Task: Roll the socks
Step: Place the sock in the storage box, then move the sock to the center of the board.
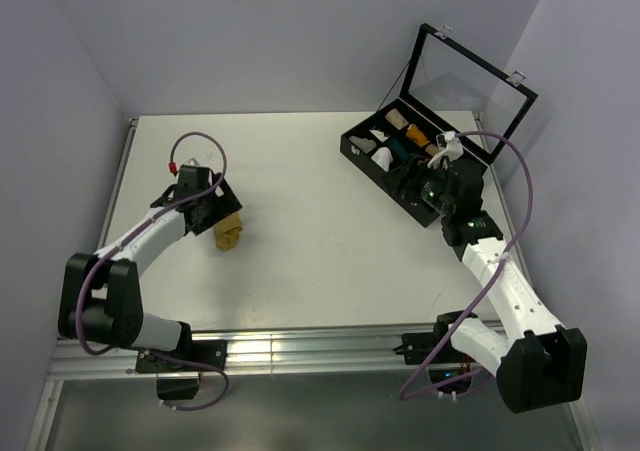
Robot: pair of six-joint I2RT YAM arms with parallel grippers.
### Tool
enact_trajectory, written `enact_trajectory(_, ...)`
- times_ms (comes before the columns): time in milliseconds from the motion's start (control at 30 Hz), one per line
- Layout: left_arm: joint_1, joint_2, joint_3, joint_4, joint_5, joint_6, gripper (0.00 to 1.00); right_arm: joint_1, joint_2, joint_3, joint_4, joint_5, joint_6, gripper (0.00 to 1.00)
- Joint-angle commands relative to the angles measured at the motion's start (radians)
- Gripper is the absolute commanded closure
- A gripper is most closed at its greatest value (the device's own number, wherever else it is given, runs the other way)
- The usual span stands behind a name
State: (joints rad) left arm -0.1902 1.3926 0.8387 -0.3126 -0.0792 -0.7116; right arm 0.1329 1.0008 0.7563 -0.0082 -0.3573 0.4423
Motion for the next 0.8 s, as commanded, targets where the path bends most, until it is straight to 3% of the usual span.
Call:
enact_trajectory(0, 0.003, 0.060, 0.040, 0.036, 0.096, -0.083, 0.04, -0.003, -0.024, -0.028, 0.109, -0.088, 0.030, 0.29)
enact_trajectory(233, -0.060, 0.184, 0.028, 0.096, 0.136, -0.178, 0.04, -0.003, -0.039, -0.055, 0.099, -0.077, 0.012, 0.29)
enact_trajectory(500, -0.284, 0.328, 0.098, 0.167, 0.164, -0.359, 0.04, -0.003, -0.036, -0.054, 0.071, -0.071, -0.010, 0.30)
enact_trajectory(767, -0.466, 0.303, 0.261, 0.035, 0.028, -0.312, 0.04, -0.001, -0.033, -0.046, 0.043, -0.075, -0.054, 0.30)
